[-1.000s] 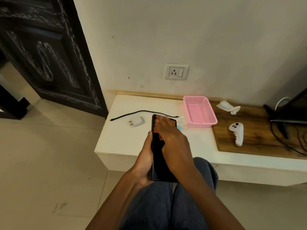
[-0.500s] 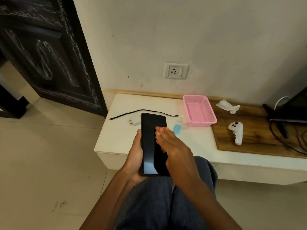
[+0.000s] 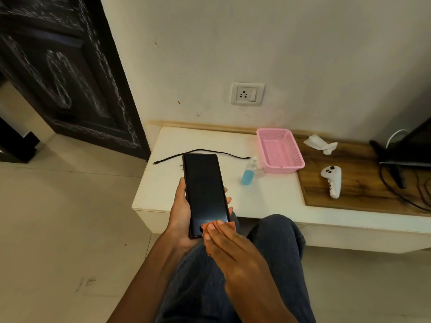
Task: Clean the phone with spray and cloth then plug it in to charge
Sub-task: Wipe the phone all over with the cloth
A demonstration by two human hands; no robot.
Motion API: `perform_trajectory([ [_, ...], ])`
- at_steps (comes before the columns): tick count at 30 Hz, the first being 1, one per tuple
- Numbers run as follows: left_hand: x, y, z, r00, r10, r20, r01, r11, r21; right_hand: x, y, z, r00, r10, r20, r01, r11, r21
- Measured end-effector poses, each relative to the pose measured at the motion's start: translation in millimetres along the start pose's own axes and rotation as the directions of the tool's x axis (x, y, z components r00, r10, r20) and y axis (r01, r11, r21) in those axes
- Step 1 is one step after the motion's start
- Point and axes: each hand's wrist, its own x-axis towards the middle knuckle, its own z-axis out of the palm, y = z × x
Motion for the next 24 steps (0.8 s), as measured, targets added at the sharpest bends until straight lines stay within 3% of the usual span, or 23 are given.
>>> perform_trajectory([
  [4,2.5,0.3,0.4,1.000,0.009,-0.010,-0.009,1.000,0.022,-0.5,5.4,-0.9,0.996,0.082,0.027,-0.086,0.976,0.200],
  [6,2.9,1.9,4.4,1.000,-0.006,-0.011,0.006,0.998,0.056,8.6,12.3,-13.3,0.980,0.166,0.107,-0.197,0.885,0.423],
  [9,1.8,7.0,10.8,1.000,-0.011,-0.008,0.011,0.997,0.077,23.0,19.2,-32.7,0.972,0.225,0.073,-0.227,0.798,0.559],
  [12,1.9,6.3,6.2,0.999,-0.001,-0.041,0.004,0.997,0.079,39.9,23.8,-41.8,0.956,0.248,0.155,-0.281,0.629,0.725],
  [15,0.6,0.1,1.3,0.994,-0.071,-0.080,0.074,0.996,0.045,52.2,29.5,-35.0,0.941,0.270,0.204,-0.335,0.658,0.675],
  [19,-0.3,-4.4,0.0,0.993,-0.040,-0.113,0.044,0.998,0.033,60.4,38.0,-24.5,0.917,0.395,0.056,-0.381,0.825,0.417],
  [24,2.4,-3.3,-0.8,0.991,-0.030,-0.131,0.033,0.999,0.020,51.9,37.0,-27.7,0.877,0.480,-0.035,-0.421,0.801,0.426],
])
